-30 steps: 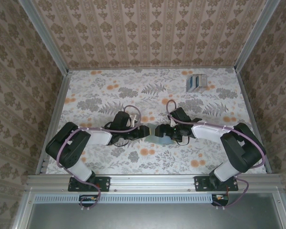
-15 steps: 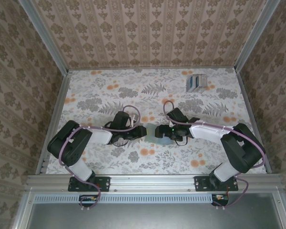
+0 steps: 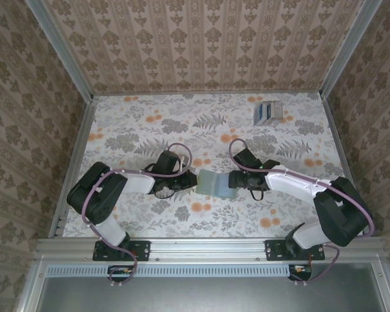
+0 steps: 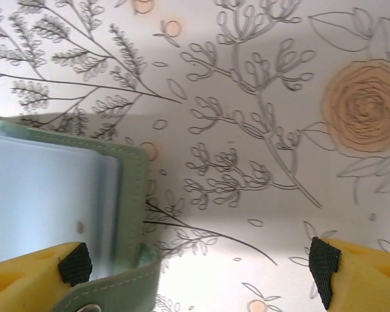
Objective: Put the credit cards into the card holder
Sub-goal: Turn over the card slot at the card holder.
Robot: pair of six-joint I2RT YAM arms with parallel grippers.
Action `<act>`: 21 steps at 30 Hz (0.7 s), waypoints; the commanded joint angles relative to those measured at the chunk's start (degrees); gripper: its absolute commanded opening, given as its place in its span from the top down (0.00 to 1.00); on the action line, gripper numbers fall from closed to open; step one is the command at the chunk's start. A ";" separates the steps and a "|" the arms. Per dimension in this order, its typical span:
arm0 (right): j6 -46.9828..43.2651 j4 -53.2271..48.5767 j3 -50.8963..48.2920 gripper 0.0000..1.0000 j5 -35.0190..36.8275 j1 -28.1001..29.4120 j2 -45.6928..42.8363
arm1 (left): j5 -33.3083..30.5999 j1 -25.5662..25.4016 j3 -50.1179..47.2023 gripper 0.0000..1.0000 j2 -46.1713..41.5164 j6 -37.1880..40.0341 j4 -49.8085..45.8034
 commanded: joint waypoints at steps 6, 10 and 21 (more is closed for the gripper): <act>-0.40 -3.09 -1.46 0.34 2.67 -0.43 -1.93 | -2.05 -0.71 -0.55 0.82 2.44 0.84 -4.88; -0.64 -4.09 -0.80 0.49 2.17 -0.43 -2.12 | -2.03 -0.80 -0.94 0.80 2.49 0.66 -4.22; -8.32 0.95 -0.85 0.87 -7.75 -0.87 -0.79 | 2.79 -2.75 2.09 0.55 -3.97 1.75 -7.92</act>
